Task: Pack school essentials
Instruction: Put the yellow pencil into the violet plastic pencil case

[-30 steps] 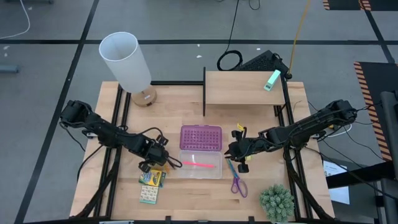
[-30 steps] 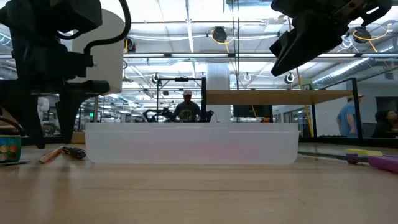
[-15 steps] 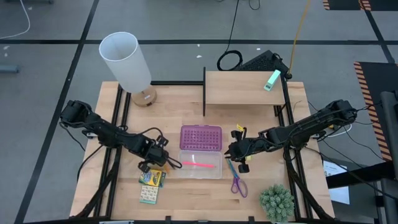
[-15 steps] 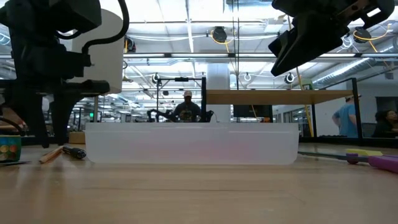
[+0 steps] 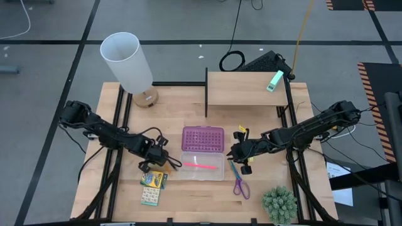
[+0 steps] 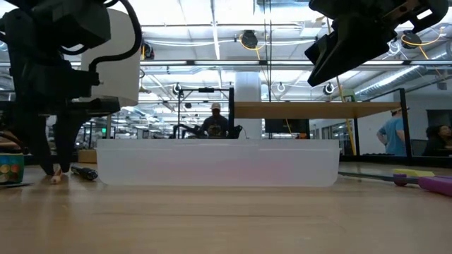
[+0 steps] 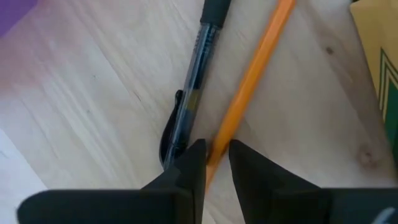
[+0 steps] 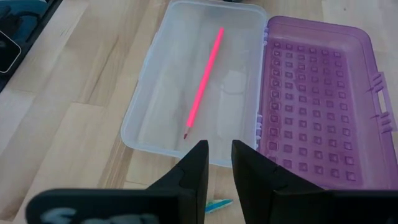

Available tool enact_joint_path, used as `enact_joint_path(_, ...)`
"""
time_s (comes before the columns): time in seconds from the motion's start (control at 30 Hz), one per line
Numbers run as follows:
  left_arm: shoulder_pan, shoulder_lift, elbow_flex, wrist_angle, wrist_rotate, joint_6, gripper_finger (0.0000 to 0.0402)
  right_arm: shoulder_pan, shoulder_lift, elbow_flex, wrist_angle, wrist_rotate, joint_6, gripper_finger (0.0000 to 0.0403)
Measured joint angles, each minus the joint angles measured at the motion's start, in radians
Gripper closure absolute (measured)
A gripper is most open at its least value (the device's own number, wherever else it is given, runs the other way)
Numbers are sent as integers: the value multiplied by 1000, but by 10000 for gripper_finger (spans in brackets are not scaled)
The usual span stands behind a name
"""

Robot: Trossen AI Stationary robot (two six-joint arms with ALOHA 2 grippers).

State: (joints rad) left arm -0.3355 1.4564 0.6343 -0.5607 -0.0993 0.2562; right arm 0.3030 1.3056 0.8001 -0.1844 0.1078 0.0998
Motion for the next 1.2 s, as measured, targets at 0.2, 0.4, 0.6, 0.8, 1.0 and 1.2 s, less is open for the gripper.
enact_joint_path(0.2,1,1,-2,13,12,3,350,0,0,0,0,0,0,337)
enact_joint_path(0.4,0,1,-2,9,22,-24,382,0,0,0,0,0,0,337)
enact_joint_path(0.6,1,1,-2,9,36,-53,369,0,0,0,0,0,0,337)
enact_joint_path(0.8,1,2,19,-20,39,-74,372,0,0,0,0,0,0,337)
enact_joint_path(1.0,-8,6,74,-109,73,-82,387,0,0,0,0,0,0,337)
enact_joint_path(1.2,-30,5,106,-158,69,-92,389,0,0,0,0,0,0,337)
